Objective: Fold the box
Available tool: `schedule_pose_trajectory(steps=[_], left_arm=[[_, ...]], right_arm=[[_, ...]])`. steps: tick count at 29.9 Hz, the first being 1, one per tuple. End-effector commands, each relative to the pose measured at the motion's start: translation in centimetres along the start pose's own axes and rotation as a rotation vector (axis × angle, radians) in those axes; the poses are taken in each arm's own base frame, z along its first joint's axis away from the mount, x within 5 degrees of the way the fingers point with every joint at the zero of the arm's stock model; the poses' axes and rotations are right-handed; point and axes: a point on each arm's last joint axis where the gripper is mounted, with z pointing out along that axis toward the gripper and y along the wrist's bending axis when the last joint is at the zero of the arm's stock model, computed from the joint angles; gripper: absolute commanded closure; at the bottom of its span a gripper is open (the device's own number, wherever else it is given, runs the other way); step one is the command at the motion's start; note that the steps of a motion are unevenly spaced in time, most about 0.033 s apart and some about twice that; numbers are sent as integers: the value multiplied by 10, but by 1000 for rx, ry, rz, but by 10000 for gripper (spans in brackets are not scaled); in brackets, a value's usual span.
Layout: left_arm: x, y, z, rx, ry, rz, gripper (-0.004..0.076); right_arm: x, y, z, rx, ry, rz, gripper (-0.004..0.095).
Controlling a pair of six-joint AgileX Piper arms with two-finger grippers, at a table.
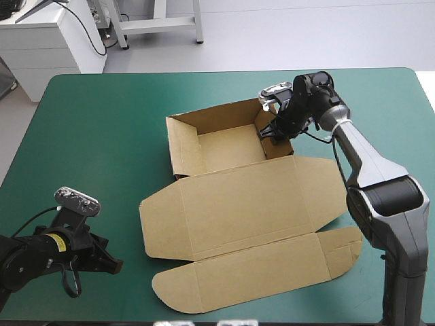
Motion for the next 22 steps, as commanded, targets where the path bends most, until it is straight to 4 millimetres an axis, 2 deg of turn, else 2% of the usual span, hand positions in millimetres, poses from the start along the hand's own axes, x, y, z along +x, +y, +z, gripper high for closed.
schedule_pose_trajectory(steps=[1, 3, 4, 10, 13, 17, 22], left_arm=[[-7, -1, -7, 6, -70, -13, 731], [-7, -1, -7, 6, -70, -13, 731], [-7, -1, -7, 6, -70, -13, 731], [-7, -1, -7, 7, -70, -15, 731], [-7, -1, -7, 7, -68, -15, 731], [-7, -1, -7, 7, -66, -15, 731], [-7, -1, -7, 0, -68, -13, 731]], right_arm=[[-8, 2, -39, 21, -122, -21, 777], [-8, 2, -40, 24, -122, -26, 901], [-8, 1, -40, 29, -121, -30, 925], [-8, -3, -41, 83, -116, -42, 929], [-7, -16, -47, 150, -114, -48, 929], [-5, -49, -72, 205, -150, 18, 929], [14, -115, -103, 289, -184, 162, 929]])
